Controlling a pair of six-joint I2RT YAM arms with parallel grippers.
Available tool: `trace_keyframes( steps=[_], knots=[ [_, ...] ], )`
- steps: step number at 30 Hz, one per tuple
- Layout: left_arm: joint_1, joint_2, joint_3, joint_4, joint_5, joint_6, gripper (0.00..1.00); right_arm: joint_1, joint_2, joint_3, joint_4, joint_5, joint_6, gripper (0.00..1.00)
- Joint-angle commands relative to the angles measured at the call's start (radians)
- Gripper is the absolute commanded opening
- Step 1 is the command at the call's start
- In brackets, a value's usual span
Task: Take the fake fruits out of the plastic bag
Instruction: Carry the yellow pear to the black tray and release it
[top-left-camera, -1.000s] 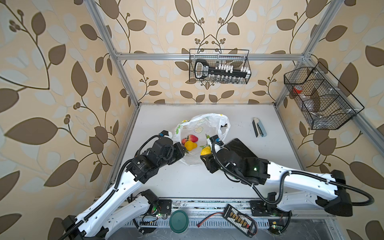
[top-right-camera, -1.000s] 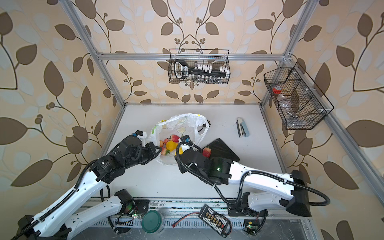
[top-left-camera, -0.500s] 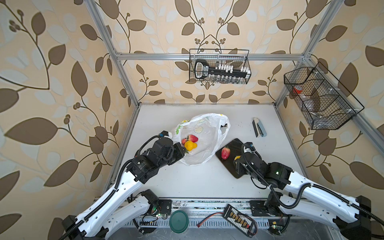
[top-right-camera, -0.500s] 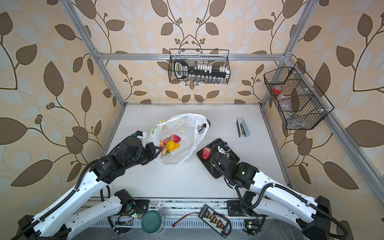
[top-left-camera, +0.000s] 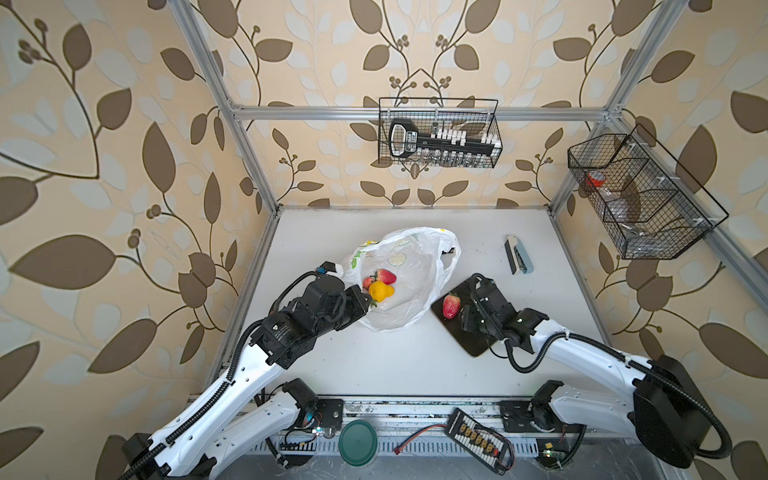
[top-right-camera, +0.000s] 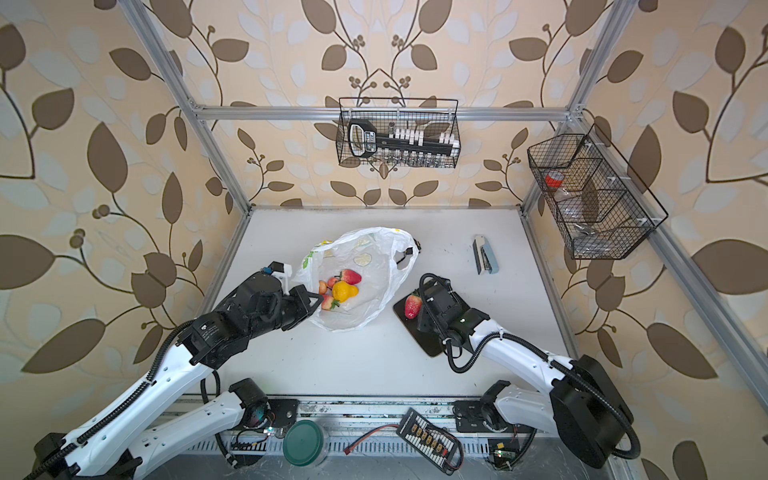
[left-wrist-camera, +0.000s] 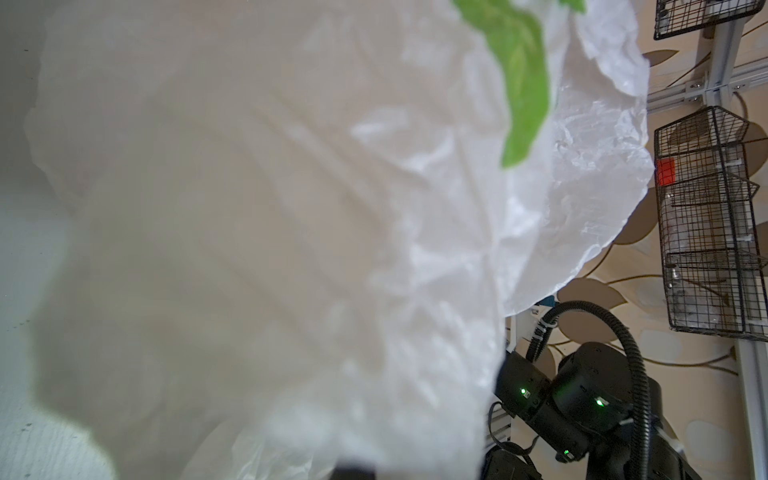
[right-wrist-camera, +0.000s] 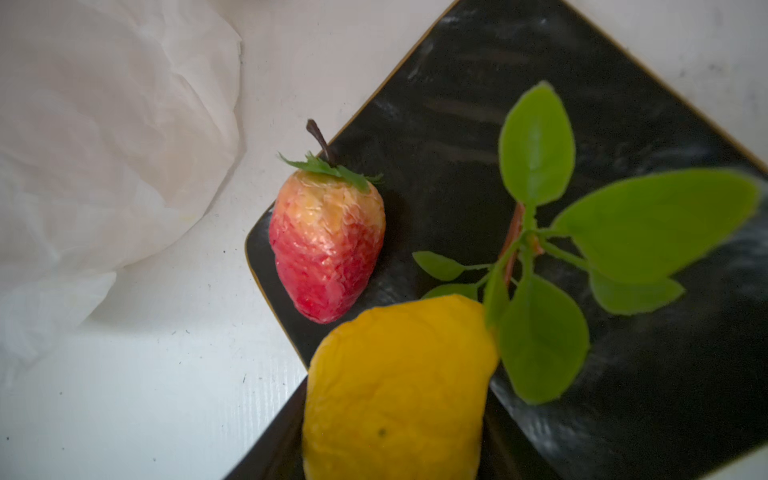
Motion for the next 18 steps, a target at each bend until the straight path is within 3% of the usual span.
trace_keyframes(
  steps=[1,11,18],
  knots=[
    [0.008,-0.012,0.002,0.000,-0.002,0.004,0.00,-0.005,0.051,-0.019,0.058,-0.033,-0.026,0.53],
    [0.008,-0.032,-0.002,-0.038,-0.026,-0.007,0.00,-0.006,0.055,-0.036,0.045,-0.031,-0.021,0.75],
    [0.008,-0.037,-0.016,-0.041,-0.005,-0.008,0.00,0.022,-0.179,0.096,-0.187,0.052,-0.061,0.74]
  ],
)
